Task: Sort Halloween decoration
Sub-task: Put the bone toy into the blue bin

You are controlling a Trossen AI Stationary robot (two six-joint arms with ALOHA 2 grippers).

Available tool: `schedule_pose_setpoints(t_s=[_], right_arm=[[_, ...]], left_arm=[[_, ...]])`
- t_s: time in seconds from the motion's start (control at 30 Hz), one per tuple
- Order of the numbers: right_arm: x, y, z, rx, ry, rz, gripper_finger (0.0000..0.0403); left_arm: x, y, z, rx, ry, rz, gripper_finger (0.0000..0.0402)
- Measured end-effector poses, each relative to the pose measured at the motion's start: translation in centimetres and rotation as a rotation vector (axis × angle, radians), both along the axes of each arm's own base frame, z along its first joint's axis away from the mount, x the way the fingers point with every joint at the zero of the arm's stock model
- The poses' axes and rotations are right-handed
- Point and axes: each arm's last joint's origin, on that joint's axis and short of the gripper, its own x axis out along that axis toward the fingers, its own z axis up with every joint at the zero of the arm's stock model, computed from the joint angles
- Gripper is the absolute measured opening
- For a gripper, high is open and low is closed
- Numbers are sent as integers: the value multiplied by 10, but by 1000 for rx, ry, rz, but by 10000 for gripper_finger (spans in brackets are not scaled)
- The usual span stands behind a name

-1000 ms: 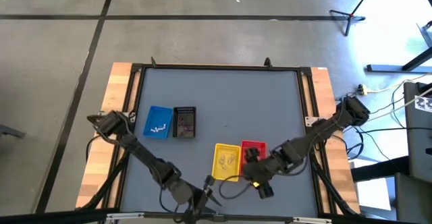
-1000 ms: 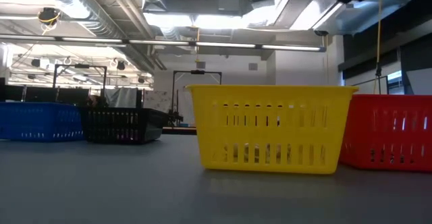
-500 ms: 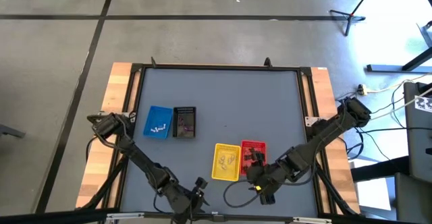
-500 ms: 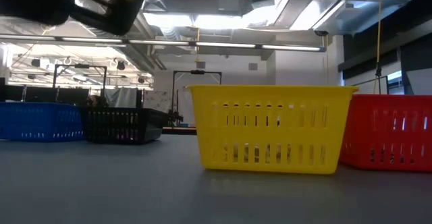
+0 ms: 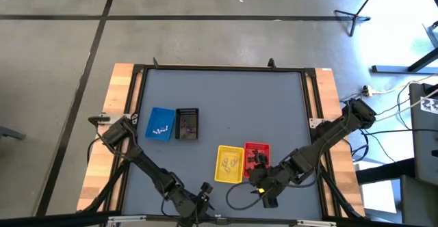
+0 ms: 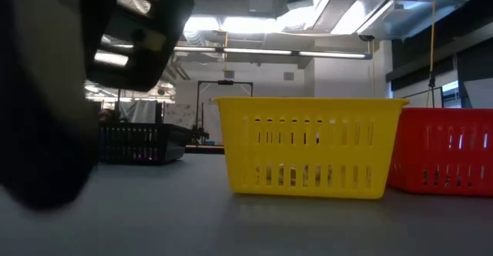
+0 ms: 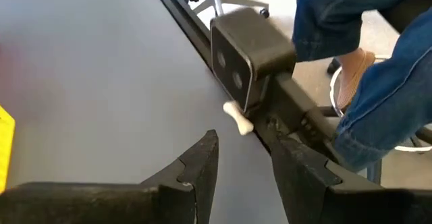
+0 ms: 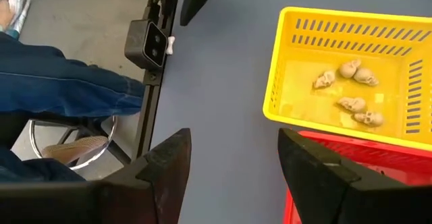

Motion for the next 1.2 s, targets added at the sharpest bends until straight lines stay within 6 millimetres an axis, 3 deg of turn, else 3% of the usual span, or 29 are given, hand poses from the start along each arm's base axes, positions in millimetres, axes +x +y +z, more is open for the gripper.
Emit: schedule_pose_setpoints(t_s=[0.93, 1.2], right_arm=[[1, 0, 1, -4, -17, -8, 221], [1, 0, 1, -5, -17, -6, 221]], left_arm=[[14, 3, -13, -37, -82, -28, 128], [15, 2, -27, -56, -76, -53, 128]])
